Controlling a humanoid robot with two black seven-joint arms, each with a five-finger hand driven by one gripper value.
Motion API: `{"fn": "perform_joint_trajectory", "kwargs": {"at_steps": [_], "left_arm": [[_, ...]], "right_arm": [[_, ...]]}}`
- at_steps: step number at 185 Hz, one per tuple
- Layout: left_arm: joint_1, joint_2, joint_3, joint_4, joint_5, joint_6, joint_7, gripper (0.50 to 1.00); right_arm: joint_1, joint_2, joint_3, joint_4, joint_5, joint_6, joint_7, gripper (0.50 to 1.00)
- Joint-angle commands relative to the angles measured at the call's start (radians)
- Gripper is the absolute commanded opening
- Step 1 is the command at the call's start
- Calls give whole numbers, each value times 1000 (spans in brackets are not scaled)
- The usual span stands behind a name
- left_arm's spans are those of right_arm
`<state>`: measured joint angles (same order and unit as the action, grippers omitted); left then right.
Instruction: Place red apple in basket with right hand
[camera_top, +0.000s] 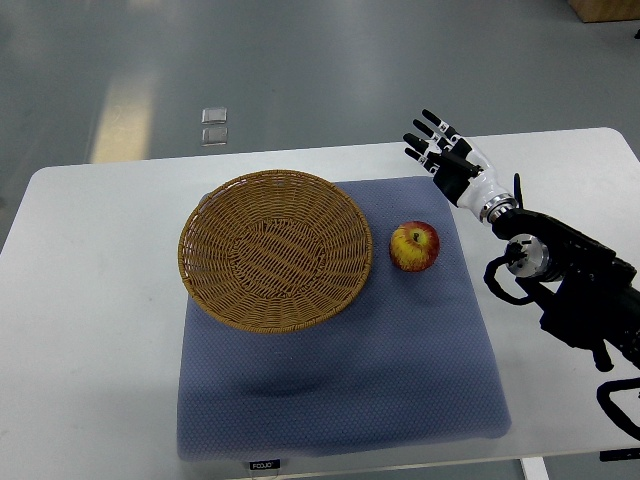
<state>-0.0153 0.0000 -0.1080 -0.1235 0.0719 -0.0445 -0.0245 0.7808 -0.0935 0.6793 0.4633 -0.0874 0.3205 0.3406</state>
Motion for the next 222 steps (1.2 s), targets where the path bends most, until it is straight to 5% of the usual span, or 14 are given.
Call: {"fn": "perform_joint_trajectory", "kwargs": {"at_steps": [1,222], "left_arm": [[0,0,-1,1,-1,0,0,1000],[-2,0,-1,-1,-3,0,0,1000]], "right_arm": [[0,0,0,0,0,0,0,924],[-2,-2,-3,0,-3,-1,0,924]]}}
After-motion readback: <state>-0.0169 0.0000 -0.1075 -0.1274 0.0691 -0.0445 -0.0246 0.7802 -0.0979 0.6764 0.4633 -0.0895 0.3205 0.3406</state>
